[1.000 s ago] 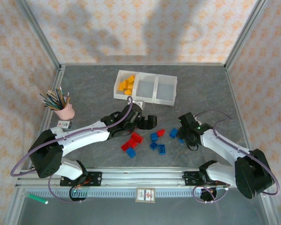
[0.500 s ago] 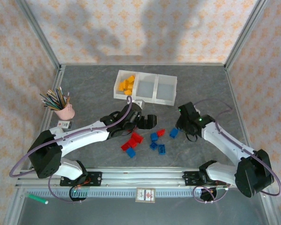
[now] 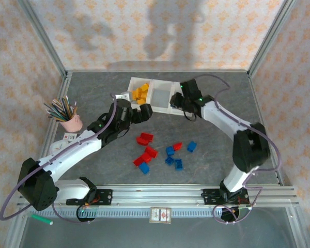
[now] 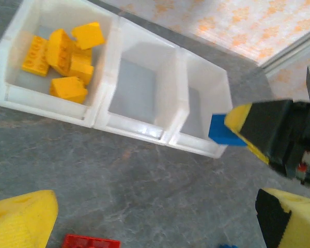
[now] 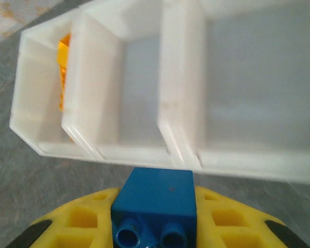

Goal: Sort the legos into containers by color
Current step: Place the lego in the container.

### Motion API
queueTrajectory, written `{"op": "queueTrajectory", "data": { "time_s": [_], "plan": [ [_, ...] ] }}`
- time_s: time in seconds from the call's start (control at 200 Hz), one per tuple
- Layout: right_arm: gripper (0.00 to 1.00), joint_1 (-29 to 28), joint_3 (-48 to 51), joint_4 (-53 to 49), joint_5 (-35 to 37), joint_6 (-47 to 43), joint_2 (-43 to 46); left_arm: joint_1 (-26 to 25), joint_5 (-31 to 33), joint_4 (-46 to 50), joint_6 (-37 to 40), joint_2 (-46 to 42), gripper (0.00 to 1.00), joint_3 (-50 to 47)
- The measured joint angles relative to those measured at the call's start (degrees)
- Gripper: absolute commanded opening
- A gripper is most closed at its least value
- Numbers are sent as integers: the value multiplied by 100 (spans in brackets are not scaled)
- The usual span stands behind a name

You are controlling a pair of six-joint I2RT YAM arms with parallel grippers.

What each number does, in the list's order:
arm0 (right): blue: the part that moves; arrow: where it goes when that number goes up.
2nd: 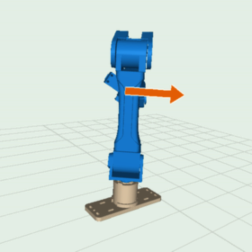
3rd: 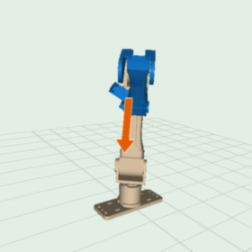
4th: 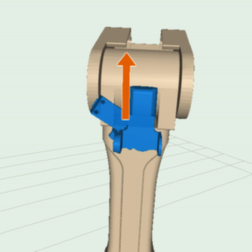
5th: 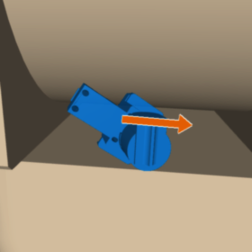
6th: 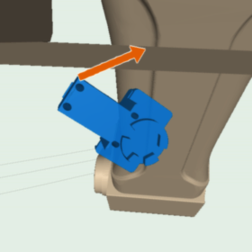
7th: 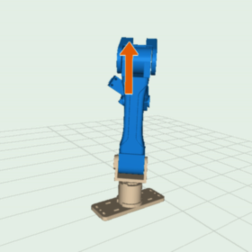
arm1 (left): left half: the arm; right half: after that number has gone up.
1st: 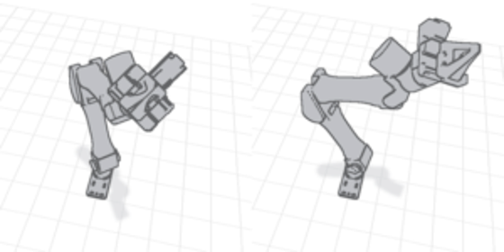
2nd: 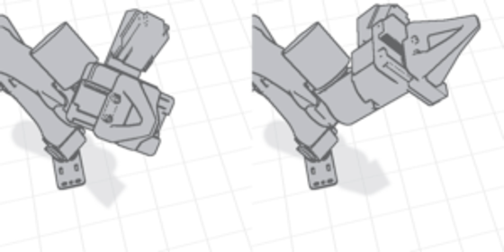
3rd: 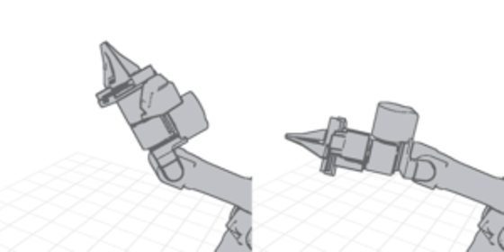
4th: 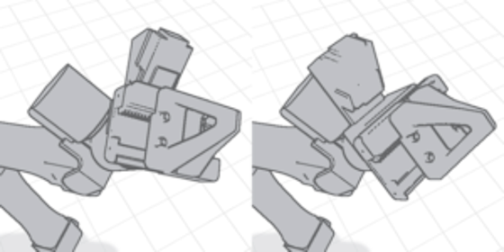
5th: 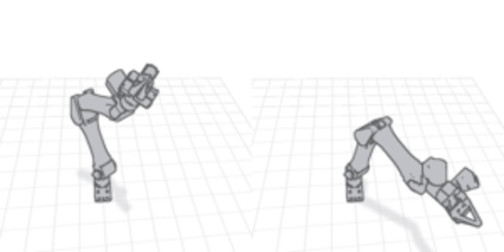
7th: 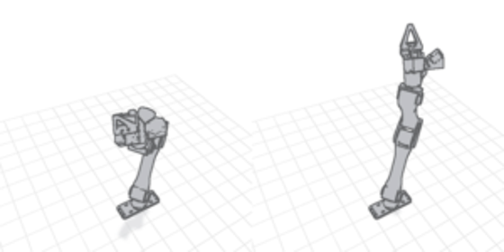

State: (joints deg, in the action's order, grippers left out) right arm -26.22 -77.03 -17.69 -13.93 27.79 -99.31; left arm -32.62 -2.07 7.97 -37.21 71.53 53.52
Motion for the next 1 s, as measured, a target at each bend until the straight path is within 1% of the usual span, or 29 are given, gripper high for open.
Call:
{"op": "queueTrajectory", "data": {
  "time_s": [0.14,0.2,0.265,0.345,0.425,0.485,0.556,0.651,0.841,1.001],
  "plan": [
    [31,0,-1021,210,-72,-249,-933,96,0,15,11,177,99,0],
    [33,0,-1414,210,-63,-352,-1294,131,0,15,9,289,99,0],
    [37,0,-1860,168,-44,-444,-1692,164,-2,13,9,380,99,0],
    [47,0,-2367,59,-2,-603,-2131,199,0,13,9,439,99,0],
    [51,0,-2662,-83,15,-691,-2358,203,0,13,9,448,99,0],
    [54,0,-2719,-192,28,-748,-2365,203,0,13,11,448,99,0],
    [55,0,-2723,-236,59,-796,-2295,203,-2,15,11,448,99,0],
    [59,0,-2444,-232,63,-824,-1985,203,-42,15,9,448,99,0],
    [67,-9,-802,-330,308,-763,-442,142,-304,-26,-11,435,99,-61],
    [75,-11,426,-503,614,-627,562,-310,-387,-66,-37,413,99,-201]
  ]
}}
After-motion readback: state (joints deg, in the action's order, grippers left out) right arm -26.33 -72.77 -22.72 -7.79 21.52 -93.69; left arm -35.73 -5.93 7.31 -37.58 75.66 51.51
